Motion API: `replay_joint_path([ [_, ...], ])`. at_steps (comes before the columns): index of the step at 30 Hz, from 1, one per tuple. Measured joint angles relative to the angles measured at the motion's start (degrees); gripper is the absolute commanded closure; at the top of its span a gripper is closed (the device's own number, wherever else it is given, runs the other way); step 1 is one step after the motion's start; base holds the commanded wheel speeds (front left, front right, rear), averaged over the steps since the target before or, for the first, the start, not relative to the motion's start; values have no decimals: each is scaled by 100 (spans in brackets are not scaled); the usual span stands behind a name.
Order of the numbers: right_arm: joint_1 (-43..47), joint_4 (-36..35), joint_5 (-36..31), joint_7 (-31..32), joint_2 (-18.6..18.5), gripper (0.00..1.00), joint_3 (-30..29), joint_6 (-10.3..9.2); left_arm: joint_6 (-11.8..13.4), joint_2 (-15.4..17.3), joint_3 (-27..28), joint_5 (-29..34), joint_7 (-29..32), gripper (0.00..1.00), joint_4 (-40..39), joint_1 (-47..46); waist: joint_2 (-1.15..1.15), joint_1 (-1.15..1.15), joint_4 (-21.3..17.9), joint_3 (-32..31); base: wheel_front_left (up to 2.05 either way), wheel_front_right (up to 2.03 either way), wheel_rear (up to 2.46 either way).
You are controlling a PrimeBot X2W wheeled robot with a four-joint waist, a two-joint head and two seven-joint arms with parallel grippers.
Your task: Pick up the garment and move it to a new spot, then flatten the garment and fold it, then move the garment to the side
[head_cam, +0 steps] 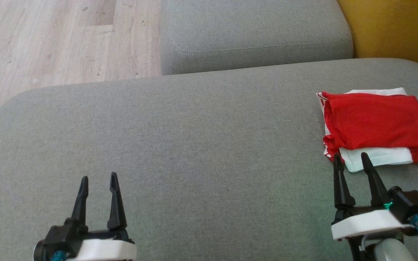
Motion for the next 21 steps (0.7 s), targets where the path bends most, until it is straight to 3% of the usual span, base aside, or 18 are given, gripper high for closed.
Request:
replay_joint_path([
  [17, 1, 48, 92, -3, 0, 0, 76, 0, 16, 0, 20, -445, 0, 0, 132, 66, 0, 0, -81, -42, 0, 0, 0],
  [18, 1, 93, 90, -9, 1, 100, 75, 0, 16, -3, 21, -452, 1, 100, 165, 65, 0, 0, -87, -38, 0, 0, 0],
  [21, 102, 381, 91, 5, 4, 100, 77, 0, 16, -13, 13, -453, 34, 100, 454, 143, 0, 0, -88, -37, 0, 0, 0],
])
